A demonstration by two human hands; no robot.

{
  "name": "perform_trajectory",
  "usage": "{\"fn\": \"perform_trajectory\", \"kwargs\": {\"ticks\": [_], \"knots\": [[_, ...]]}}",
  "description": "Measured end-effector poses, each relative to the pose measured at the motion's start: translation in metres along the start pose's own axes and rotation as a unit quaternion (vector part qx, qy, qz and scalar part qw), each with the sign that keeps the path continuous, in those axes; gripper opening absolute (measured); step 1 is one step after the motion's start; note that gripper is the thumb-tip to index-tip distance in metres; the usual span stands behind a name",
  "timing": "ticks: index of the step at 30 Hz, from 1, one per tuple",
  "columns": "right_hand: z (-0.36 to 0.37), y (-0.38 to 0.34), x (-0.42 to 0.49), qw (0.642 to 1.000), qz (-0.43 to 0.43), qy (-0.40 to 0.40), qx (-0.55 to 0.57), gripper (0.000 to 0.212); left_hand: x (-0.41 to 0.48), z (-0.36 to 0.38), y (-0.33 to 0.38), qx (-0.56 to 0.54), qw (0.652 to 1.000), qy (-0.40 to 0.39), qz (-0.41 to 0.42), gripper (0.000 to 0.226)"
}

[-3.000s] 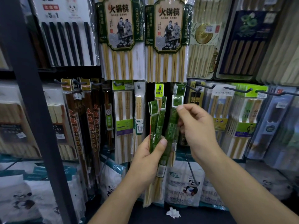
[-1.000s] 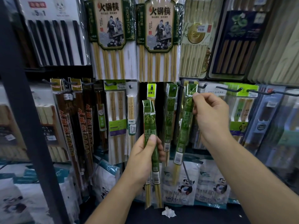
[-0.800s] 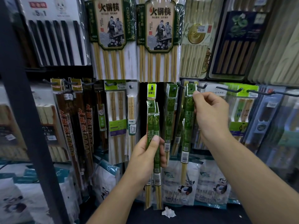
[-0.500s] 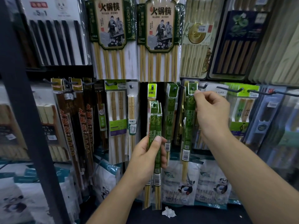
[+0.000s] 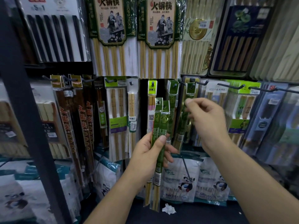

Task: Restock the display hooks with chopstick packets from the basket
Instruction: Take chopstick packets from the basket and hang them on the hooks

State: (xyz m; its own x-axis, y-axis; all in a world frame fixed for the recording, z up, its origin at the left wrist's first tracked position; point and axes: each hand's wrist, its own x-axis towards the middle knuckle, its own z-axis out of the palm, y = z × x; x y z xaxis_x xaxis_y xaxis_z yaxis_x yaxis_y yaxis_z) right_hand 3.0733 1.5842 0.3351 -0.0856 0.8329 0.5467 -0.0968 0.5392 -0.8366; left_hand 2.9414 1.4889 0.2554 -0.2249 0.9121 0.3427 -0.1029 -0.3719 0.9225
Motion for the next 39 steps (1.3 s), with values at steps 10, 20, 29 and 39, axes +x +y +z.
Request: {"fn": "perform_trajectory", "kwargs": {"ticks": [10, 20, 29, 39], "knots": [[0.008, -0.009, -0.008, 0.999, 0.014, -0.047, -0.013, 0.020, -0.002, 0.000, 0.000, -0.014, 1.000, -0.007, -0.017, 0.039], [0.000, -0.018, 0.030, 0.997, 0.051, 0.055, 0.018, 0.031, 0.003, -0.006, -0.007, 0.048, 0.997, 0.058, 0.001, 0.029], [0.001, -0.011, 0.040, 0.998, 0.015, 0.053, -0.009, 0.029, 0.001, -0.005, -0.004, 0.055, 0.998, 0.008, -0.008, 0.029], [-0.008, -0.003, 0.029, 0.995, -0.001, 0.081, -0.054, 0.016, 0.001, -0.001, 0.001, -0.022, 0.999, -0.006, -0.048, 0.017]]}}
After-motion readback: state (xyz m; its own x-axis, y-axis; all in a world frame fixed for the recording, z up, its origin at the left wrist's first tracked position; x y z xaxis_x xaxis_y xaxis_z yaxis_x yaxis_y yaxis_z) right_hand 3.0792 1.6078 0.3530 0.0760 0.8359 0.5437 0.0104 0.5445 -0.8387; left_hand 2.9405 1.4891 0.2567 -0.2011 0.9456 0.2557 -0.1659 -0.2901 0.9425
